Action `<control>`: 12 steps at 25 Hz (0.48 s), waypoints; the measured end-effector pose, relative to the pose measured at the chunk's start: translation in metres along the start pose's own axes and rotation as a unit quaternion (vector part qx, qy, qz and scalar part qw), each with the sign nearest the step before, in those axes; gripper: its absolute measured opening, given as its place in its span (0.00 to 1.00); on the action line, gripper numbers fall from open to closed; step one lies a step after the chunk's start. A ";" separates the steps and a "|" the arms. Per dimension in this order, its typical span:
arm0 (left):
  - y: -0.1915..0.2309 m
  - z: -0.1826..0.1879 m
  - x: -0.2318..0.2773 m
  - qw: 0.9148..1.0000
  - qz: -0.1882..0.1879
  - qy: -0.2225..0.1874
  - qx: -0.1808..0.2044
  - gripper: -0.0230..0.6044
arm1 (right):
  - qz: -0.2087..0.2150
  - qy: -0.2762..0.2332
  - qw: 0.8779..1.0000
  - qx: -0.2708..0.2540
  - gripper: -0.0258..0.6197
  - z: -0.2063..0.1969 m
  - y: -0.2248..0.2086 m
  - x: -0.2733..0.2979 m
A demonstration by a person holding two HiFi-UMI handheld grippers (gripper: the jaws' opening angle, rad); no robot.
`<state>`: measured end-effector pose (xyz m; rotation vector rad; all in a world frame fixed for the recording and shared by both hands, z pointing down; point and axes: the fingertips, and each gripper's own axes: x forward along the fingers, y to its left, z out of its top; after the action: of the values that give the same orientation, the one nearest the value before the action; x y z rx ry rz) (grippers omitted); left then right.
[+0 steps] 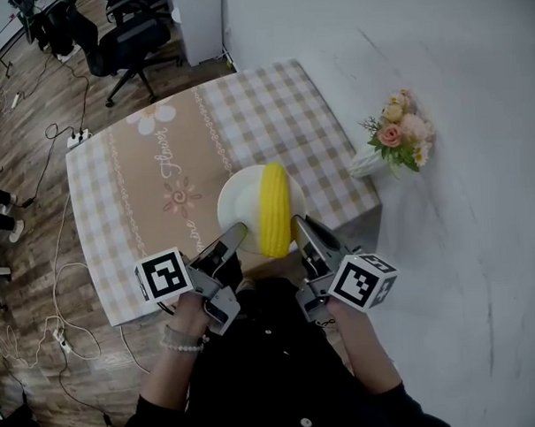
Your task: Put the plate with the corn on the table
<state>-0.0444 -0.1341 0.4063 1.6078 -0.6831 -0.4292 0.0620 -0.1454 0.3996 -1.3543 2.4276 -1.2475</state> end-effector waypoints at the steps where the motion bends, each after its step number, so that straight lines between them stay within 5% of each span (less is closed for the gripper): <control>1: 0.000 0.000 0.001 1.000 0.000 -0.001 0.001 0.08 | 0.001 0.002 1.000 0.000 0.18 0.001 0.000 0.001; 12: 0.004 0.003 0.018 0.999 0.016 -0.033 -0.007 0.08 | 0.020 0.045 0.999 -0.011 0.18 0.014 -0.017 0.013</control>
<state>-0.0330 -0.1483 0.4121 1.5734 -0.7534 -0.4651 0.0715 -0.1683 0.4060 -1.2736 2.5215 -1.3039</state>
